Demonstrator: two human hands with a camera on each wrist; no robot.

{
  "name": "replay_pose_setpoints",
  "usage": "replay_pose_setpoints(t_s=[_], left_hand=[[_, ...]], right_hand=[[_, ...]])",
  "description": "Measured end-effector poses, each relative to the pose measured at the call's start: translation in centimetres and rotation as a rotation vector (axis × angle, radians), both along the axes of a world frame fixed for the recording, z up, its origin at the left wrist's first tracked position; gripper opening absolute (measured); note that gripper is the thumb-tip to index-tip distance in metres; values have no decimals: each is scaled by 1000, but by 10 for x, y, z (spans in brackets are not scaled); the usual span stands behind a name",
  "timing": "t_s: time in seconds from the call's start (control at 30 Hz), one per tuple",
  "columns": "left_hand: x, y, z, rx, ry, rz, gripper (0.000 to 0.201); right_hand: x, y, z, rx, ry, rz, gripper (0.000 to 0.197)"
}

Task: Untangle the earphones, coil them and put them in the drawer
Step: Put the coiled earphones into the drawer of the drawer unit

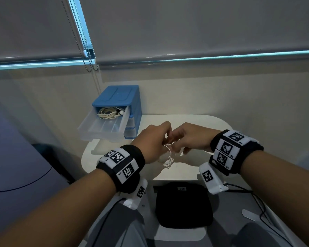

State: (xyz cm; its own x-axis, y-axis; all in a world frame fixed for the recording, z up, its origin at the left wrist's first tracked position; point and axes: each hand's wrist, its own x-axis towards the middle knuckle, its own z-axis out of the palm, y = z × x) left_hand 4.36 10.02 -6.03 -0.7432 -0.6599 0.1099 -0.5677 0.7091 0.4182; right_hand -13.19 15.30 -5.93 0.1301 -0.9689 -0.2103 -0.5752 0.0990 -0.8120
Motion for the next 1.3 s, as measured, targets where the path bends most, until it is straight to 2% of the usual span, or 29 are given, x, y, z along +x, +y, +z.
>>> replay_pose_setpoints(t_s=[0.1,0.27,0.4,0.5,0.6,0.67,0.8,0.87,1.0,1.13,1.23,1.3], left_hand=[[-1,-2,3,13,2,-12,32],[-4,-4,5,32,10,-15,31],[-6,-5,11,30,14,-9,32],[-6,-4,18,37,18,-19,32],[-6,-5,23,22,-9,-30,32],[-7,-6,25,22,-28,-32,34],[-8,-7,28,16,-29,-39,31],[-9,-7,31,8,-7,-45,31],[-4,-5,43,57,28,-57,37],[10,-3,62,212,158,-61,37],[24,-8,78,359,278,-39,38],[35,-15,87,389,346,-21,34]], right_hand=[[0,2,2,23,-70,-17,23],[3,6,4,22,31,15,34],[3,6,1,-44,57,5,21],[1,9,3,-42,-24,-36,13],[-3,13,11,99,-214,-30,29],[-4,16,17,186,-266,21,36],[0,14,19,128,-104,-7,46],[2,12,17,61,-61,-18,34],[-4,13,20,-34,-149,-18,13],[-7,11,32,-73,-280,-56,13],[-4,6,45,-97,-365,-82,21],[2,2,56,-128,-407,-103,21]])
